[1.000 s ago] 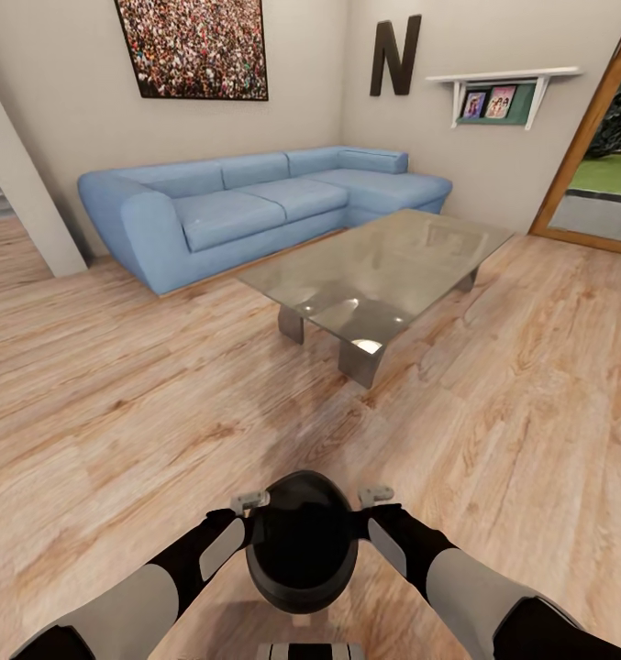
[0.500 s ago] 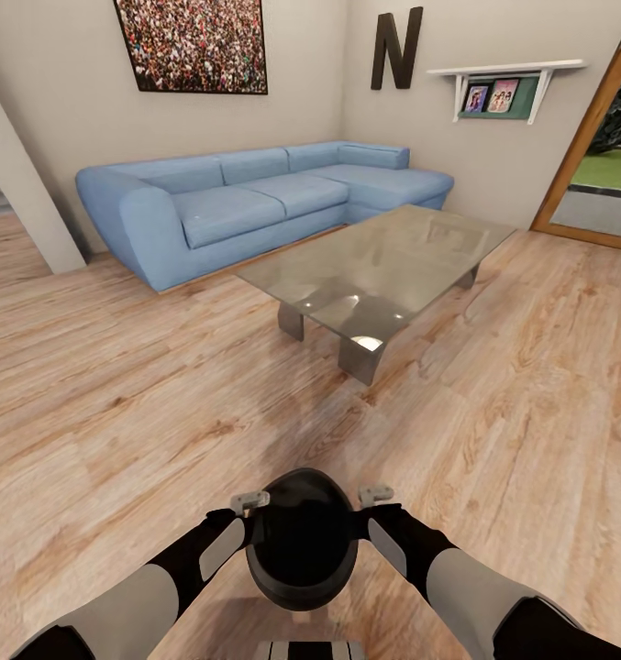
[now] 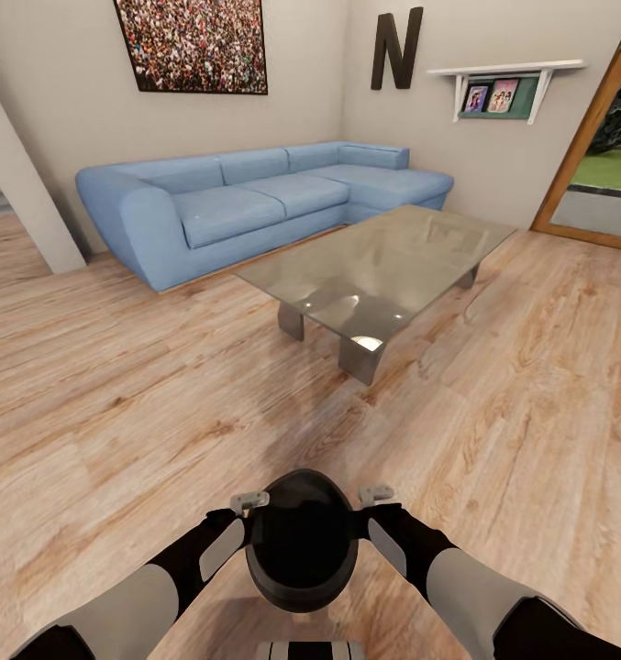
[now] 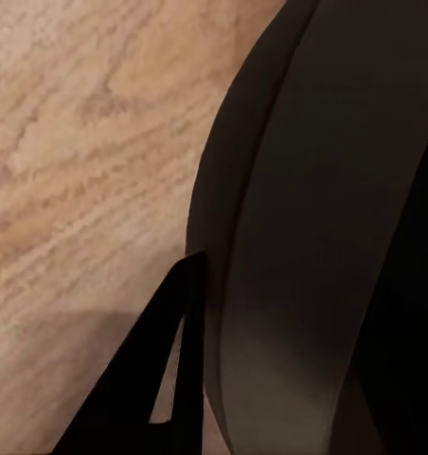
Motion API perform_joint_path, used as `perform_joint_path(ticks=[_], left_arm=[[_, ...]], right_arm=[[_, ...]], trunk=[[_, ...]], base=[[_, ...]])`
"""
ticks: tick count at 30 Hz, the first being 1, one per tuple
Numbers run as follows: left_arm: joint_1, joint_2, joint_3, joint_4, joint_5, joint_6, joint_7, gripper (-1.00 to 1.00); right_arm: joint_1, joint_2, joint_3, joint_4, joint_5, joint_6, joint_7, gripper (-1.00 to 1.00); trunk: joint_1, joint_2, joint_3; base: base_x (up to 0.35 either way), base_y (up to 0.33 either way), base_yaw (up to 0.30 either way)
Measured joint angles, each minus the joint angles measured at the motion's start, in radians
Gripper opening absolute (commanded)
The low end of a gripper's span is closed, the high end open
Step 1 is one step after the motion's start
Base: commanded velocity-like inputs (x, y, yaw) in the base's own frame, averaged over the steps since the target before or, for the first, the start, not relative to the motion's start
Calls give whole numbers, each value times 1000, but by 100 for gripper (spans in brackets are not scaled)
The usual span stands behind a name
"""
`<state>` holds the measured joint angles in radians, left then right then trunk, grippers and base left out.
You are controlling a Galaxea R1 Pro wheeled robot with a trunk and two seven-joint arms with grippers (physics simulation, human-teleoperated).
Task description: Place each of the two pumpkins and all three candles from the living room inside a cabinet in the living room (use any cabinet), then make sure every cabinet is closed, and position the cauldron so it is next to a table in the living room.
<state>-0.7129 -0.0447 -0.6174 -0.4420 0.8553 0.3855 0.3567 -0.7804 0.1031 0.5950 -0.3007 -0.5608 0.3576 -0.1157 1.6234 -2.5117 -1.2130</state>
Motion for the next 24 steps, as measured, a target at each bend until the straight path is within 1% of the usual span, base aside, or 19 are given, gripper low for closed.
perform_joint_path(ticks=[24], left_arm=[[0,2,0,0,-4,2,2,-100]], right_arm=[[0,0,1,-2,0,0,-1,-100]], trunk=[[0,0,0]], base=[[0,0,0]])
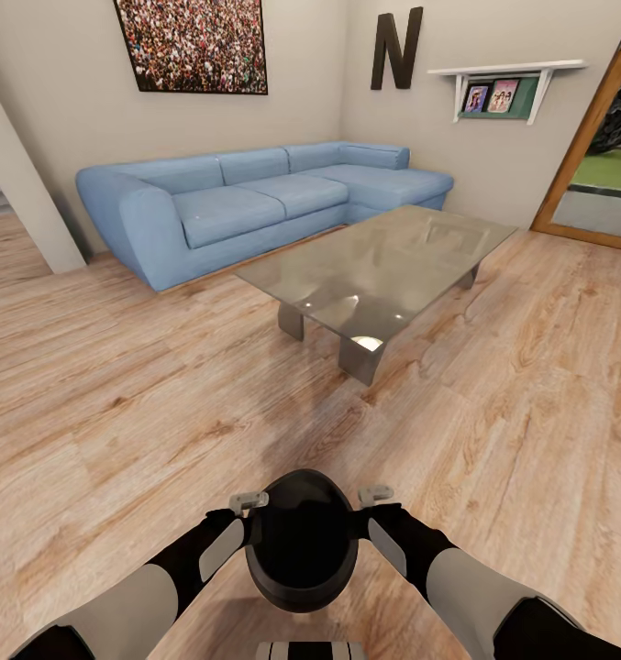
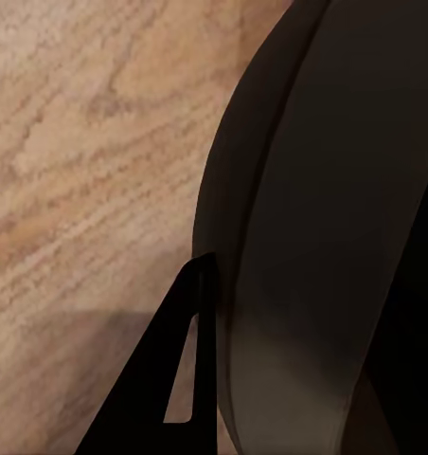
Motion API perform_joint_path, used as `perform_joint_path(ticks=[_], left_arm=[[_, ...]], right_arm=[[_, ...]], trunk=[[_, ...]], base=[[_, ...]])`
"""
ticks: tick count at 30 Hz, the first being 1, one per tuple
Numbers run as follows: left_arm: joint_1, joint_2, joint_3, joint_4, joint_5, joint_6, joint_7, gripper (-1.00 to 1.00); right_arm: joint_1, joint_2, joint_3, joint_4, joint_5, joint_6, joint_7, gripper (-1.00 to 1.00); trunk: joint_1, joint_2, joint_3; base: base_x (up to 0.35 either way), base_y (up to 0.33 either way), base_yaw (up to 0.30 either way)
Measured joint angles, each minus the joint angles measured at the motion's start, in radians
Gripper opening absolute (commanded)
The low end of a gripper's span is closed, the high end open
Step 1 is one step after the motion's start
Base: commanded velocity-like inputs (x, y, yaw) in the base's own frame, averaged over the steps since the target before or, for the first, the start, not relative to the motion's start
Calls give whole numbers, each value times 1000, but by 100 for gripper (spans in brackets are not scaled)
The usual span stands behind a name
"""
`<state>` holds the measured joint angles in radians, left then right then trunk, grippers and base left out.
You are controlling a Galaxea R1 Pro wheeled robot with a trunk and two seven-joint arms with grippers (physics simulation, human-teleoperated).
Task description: Place each of the two pumpkins and all three candles from the living room inside a cabinet in the living room (use any cabinet), then make sure every cabinet is closed, and position the cauldron so it is next to a table in the living room.
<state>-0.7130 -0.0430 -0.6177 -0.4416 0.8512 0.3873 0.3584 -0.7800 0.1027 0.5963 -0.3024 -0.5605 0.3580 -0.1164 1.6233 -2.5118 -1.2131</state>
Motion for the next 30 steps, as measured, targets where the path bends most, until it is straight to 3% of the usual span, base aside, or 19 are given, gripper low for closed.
perform_joint_path(ticks=[20,30], left_arm=[[1,-1,1,1,-2,-3,-2,-100],[1,-1,-1,2,4,-4,-2,-100]], right_arm=[[0,-1,5,-3,-5,0,-3,-100],[0,-1,4,-3,-4,2,-3,-100]], trunk=[[-8,4,69],[-8,4,70]], base=[[0,0,0],[0,0,0]])
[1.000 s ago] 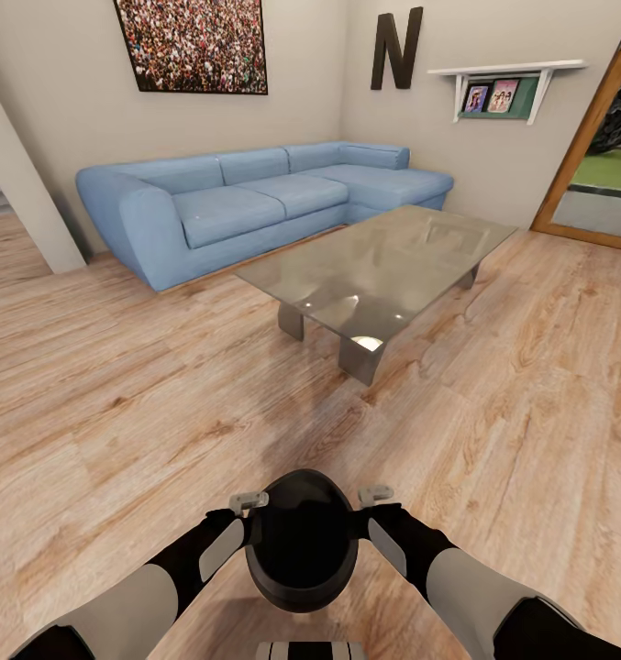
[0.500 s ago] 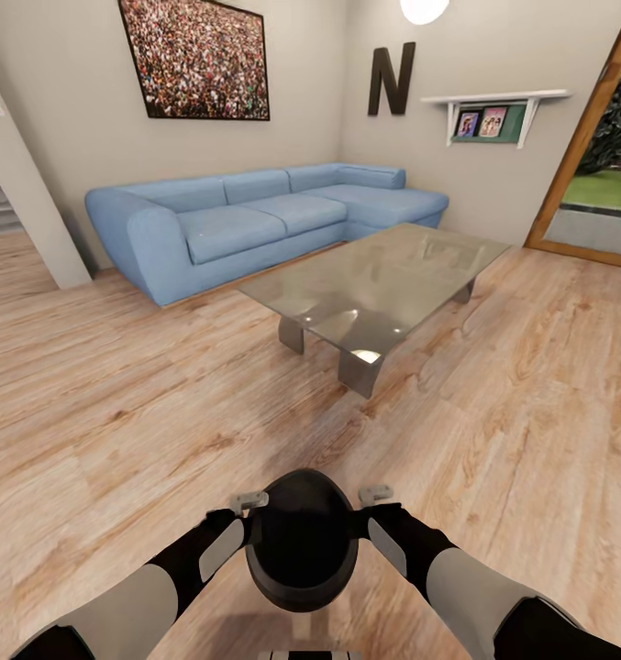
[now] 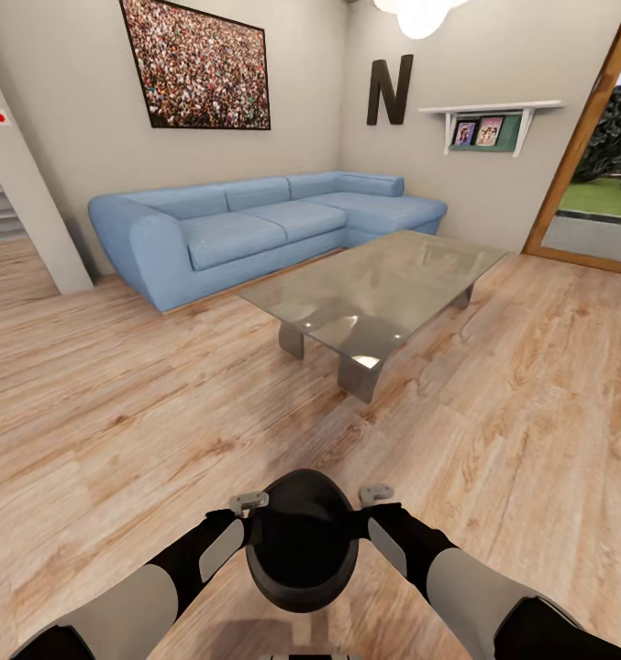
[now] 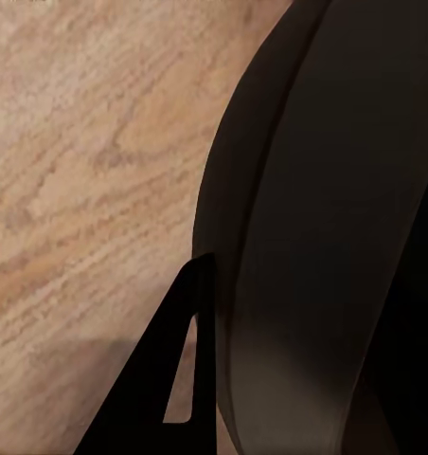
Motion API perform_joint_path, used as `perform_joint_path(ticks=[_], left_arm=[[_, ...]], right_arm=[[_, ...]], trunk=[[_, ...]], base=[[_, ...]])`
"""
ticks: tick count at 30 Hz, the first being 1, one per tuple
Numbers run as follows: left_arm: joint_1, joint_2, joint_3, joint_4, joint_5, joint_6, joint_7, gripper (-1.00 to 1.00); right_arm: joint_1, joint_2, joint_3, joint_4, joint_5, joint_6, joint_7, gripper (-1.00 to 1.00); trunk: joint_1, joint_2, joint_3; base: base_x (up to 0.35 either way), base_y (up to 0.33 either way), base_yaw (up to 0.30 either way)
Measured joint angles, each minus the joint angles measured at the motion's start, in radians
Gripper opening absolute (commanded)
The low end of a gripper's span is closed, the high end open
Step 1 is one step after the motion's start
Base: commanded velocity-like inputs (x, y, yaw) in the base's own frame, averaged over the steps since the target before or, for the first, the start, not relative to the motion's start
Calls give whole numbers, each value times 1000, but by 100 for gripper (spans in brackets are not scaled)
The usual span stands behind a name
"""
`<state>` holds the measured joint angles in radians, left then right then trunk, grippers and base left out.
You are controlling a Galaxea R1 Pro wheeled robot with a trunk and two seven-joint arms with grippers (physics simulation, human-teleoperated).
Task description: Place each of the two pumpkins and all three candles from the living room inside a cabinet in the living room (use any cabinet), then make sure every cabinet is closed, and position the cauldron so it is next to a table in the living room.
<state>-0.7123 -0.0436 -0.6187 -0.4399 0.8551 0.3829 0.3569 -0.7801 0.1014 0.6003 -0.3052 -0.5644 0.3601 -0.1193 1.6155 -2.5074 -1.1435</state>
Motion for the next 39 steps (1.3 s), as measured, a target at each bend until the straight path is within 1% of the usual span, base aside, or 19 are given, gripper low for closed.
perform_joint_path(ticks=[3,6,25,39], left_arm=[[0,0,0,0,0,-1,-1,-100],[0,0,-1,1,2,-2,-1,-100],[0,-1,0,0,1,-2,2,-100],[0,-1,1,-1,-3,1,2,-100]], right_arm=[[0,0,0,0,1,-1,0,-100],[0,0,1,0,0,-1,0,-100],[0,-2,5,-1,-7,-2,0,-100],[0,-3,8,-1,-12,-2,0,-100]], trunk=[[0,0,0],[0,0,0],[-1,0,0],[0,0,13]], base=[[30,0,0],[211,0,0],[313,0,-3],[19,0,-179]])
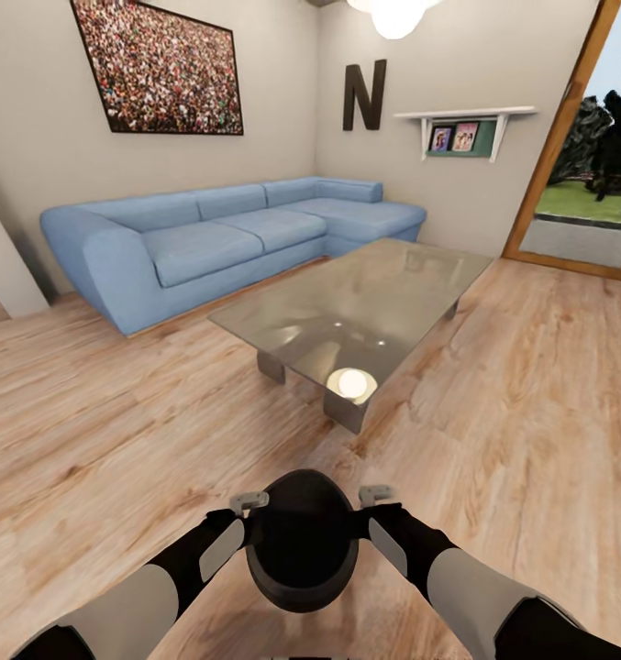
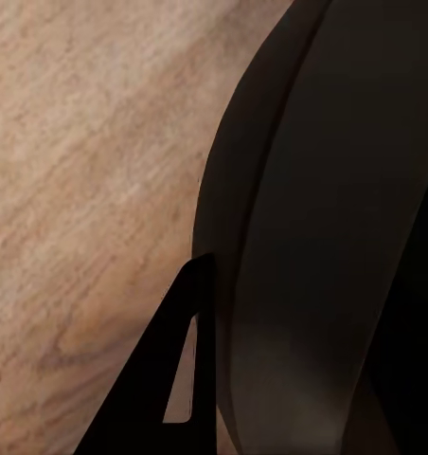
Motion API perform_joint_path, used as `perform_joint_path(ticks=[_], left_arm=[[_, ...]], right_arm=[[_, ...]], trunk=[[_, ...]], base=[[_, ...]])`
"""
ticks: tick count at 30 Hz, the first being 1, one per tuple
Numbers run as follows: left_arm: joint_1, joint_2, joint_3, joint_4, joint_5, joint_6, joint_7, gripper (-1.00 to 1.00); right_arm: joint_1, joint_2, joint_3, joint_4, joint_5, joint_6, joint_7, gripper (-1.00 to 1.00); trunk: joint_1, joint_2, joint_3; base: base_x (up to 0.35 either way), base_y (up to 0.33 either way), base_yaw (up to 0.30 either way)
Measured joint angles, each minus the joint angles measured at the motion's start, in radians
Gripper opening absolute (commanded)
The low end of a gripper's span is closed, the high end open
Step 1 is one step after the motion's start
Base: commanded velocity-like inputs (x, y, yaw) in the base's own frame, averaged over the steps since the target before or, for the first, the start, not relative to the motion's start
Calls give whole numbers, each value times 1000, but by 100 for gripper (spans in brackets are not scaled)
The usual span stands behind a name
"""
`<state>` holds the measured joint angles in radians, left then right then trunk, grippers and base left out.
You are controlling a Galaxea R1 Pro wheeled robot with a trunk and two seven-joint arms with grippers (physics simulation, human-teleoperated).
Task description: Place each of the two pumpkins and all three candles from the living room inside a cabinet in the living room (use any cabinet), then make sure every cabinet is closed, and position the cauldron so it is next to a table in the living room.
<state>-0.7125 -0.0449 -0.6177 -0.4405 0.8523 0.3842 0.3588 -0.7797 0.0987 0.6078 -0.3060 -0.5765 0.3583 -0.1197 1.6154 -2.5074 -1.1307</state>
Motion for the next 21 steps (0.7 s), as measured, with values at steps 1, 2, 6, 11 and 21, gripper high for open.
perform_joint_path(ticks=[1,2,6,11,21], left_arm=[[0,0,0,0,-1,0,0,-100],[0,0,0,0,0,0,0,-100],[0,0,0,0,-1,0,0,-100],[0,0,0,0,0,0,0,-100],[0,0,0,0,1,0,1,-100]], right_arm=[[0,0,1,0,-1,0,0,-100],[0,0,1,0,-1,0,0,-100],[0,0,2,0,-2,0,-1,-100],[0,0,1,0,-2,0,-1,-100],[0,0,2,0,-3,0,-1,-100]], trunk=[[0,0,1],[0,0,2],[0,0,6],[0,0,11],[0,0,16]], base=[[0,0,-192],[0,0,-191],[0,0,-189],[0,0,-182],[3,0,-112]])
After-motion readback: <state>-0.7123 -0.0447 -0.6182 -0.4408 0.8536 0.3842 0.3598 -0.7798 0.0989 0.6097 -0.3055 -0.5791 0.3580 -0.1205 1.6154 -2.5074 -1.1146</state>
